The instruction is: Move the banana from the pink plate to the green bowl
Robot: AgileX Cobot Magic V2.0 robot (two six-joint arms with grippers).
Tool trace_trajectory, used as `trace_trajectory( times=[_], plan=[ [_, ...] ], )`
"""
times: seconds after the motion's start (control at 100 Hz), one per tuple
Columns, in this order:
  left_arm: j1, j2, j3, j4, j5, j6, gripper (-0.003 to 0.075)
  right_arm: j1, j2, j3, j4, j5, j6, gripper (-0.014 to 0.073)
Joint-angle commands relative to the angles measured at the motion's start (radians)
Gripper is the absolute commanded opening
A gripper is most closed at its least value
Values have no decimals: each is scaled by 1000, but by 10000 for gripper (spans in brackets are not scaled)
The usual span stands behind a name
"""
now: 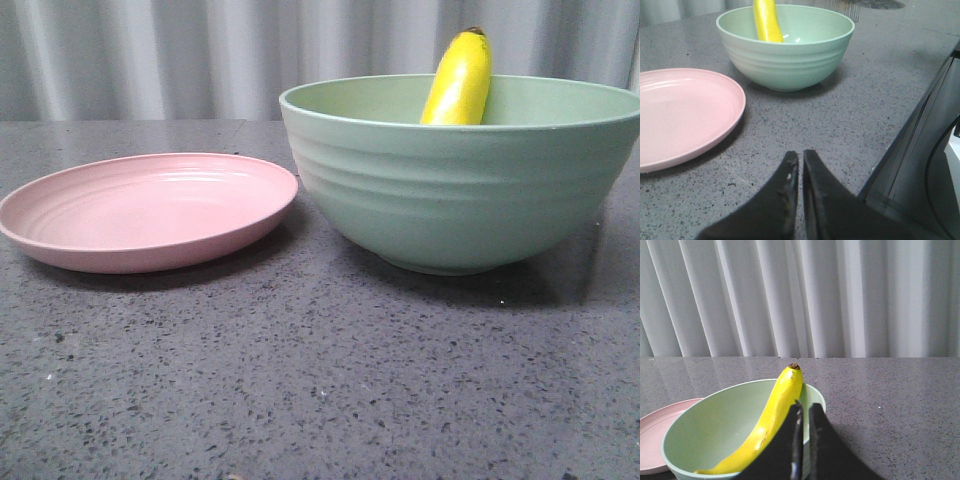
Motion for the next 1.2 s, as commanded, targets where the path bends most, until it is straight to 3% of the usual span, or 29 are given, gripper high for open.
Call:
trace_trajectory(
  times=[0.0,0.1,0.23,0.34,0.45,0.73,0.85,1.03,1.19],
  plan=[
    [-9,8,-21,-19,-82,2,-20,-6,11,-24,-7,-80,-10,-66],
    [-7,8,15,38,-177,-1,-20,-6,11,-24,-7,-80,-10,-66],
    [53,1,103,275,-497,-179,-20,-6,11,-24,-7,-82,-10,-66],
    [172,1,186,294,-701,-218,-20,-6,11,-24,-7,-82,-10,-66],
    [296,-1,254,290,-815,-218,-20,-6,11,-24,-7,-82,-10,-66],
    [620,-106,252,292,-641,-218,-20,-6,11,-24,-7,-82,-10,-66],
    [720,-189,252,292,-430,-218,-20,-6,11,-24,-7,-84,-10,-66],
    [811,-243,252,292,-121,-218,-20,-6,11,-24,-7,-84,-10,-66],
    [813,-244,252,292,-124,-218,-20,-6,11,-24,-7,-84,-10,-66]
  ],
)
